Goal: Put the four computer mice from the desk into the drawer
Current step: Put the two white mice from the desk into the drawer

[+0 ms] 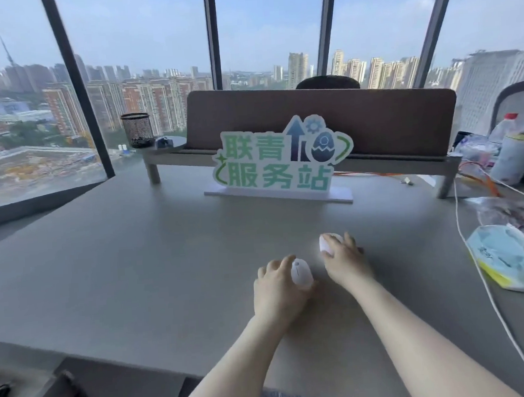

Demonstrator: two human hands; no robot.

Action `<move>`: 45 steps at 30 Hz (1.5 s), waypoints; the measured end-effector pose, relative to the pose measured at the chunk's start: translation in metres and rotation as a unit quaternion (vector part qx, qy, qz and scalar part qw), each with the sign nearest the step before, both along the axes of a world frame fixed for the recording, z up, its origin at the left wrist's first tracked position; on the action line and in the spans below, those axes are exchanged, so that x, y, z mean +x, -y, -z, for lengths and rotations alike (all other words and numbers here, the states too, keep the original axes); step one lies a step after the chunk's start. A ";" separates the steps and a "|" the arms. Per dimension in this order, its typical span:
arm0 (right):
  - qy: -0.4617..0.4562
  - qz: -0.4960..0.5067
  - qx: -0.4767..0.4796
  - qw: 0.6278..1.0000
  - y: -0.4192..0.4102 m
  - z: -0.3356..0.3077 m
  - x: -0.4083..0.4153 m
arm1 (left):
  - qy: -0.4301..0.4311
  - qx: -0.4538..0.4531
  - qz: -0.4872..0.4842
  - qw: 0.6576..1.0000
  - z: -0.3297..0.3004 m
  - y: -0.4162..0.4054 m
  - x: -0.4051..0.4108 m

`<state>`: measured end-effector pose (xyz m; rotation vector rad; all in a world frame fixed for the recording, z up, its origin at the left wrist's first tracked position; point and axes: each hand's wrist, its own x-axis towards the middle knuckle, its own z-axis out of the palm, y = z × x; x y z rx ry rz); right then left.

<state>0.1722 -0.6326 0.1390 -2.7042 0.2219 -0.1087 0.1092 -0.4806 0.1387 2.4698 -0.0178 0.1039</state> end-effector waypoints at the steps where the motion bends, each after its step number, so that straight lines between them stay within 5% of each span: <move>1: -0.008 -0.001 -0.003 1.000 0.002 0.000 0.004 | 0.001 0.028 -0.002 1.000 0.000 0.006 0.003; 7: 0.016 0.008 -0.024 1.000 -0.004 0.001 0.017 | 0.024 0.091 -0.009 0.995 0.004 0.009 0.013; 12: 0.056 0.001 0.044 0.997 -0.040 -0.011 0.004 | 0.078 0.031 -0.083 0.993 -0.002 -0.050 -0.001; 18: 0.159 -0.200 0.176 0.951 -0.192 -0.053 -0.054 | 0.147 -0.041 -0.253 0.955 -0.020 -0.193 -0.059; 21: 0.139 -0.300 0.221 0.918 -0.282 -0.059 -0.102 | 0.143 -0.044 -0.353 0.924 -0.012 -0.282 -0.108; 29: -0.045 -0.481 0.142 0.864 -0.488 0.032 -0.217 | -0.083 0.020 -0.531 0.843 0.045 -0.459 -0.249; 37: -0.191 -0.483 -0.005 0.854 -0.581 0.103 -0.257 | -0.249 0.094 -0.496 0.827 0.115 -0.527 -0.279; 45: -0.211 -0.451 -0.108 0.861 -0.603 0.139 -0.254 | -0.352 0.085 -0.467 0.807 0.165 -0.547 -0.263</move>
